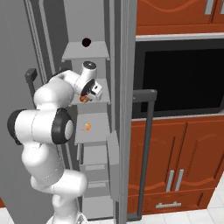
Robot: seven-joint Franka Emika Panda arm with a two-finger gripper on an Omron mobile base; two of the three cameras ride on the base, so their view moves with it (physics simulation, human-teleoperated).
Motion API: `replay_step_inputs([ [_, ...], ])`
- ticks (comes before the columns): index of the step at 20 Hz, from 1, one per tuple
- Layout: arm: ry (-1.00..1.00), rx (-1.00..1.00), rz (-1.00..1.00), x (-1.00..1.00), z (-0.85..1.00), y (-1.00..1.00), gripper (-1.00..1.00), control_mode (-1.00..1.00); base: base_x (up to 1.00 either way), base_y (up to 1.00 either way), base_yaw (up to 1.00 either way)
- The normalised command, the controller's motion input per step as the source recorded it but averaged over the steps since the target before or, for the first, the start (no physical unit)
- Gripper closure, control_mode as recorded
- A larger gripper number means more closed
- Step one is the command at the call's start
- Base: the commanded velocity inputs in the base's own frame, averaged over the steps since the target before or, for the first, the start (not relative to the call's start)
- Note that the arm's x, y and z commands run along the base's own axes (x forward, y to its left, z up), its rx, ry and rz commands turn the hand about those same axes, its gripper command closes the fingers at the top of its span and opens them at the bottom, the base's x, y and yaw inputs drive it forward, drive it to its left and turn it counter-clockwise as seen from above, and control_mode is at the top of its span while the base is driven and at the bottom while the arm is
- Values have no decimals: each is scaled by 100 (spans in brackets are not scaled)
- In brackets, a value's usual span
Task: Store the hot dog in the freezer for long-term storage. Close the freezer door after placing the cooked food.
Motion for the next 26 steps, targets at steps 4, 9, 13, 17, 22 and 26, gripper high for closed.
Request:
replay_step_inputs([
  [4,-1,0,0,52,-9,11,100,-100,0,0,0],
  [9,-1,0,0,45,-23,1,100,-100,0,0,0],
  [13,0,0,0,46,-25,0,100,-100,0,0,0],
  [17,-1,0,0,47,-11,5,100,-100,0,0,0],
  [22,-2,0,0,51,-5,4,100,-100,0,0,0],
  [26,-2,0,0,51,-8,0,100,-100,0,0,0],
])
